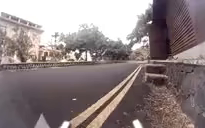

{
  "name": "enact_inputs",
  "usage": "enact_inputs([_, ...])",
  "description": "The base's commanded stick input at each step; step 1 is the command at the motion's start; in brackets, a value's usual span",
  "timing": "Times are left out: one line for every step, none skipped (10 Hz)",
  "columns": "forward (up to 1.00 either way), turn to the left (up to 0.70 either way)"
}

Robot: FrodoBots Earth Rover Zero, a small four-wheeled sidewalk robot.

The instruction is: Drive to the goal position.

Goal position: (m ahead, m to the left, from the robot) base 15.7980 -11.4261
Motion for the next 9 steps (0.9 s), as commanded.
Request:
enact_inputs([0.5,0.0])
enact_inputs([0.5,0.0])
enact_inputs([0.5,0.0])
enact_inputs([0.5,0.0])
enact_inputs([0.5,0.0])
enact_inputs([0.5,0.0])
enact_inputs([0.5,0.0])
enact_inputs([0.5,0.0])
enact_inputs([0.5,0.0])
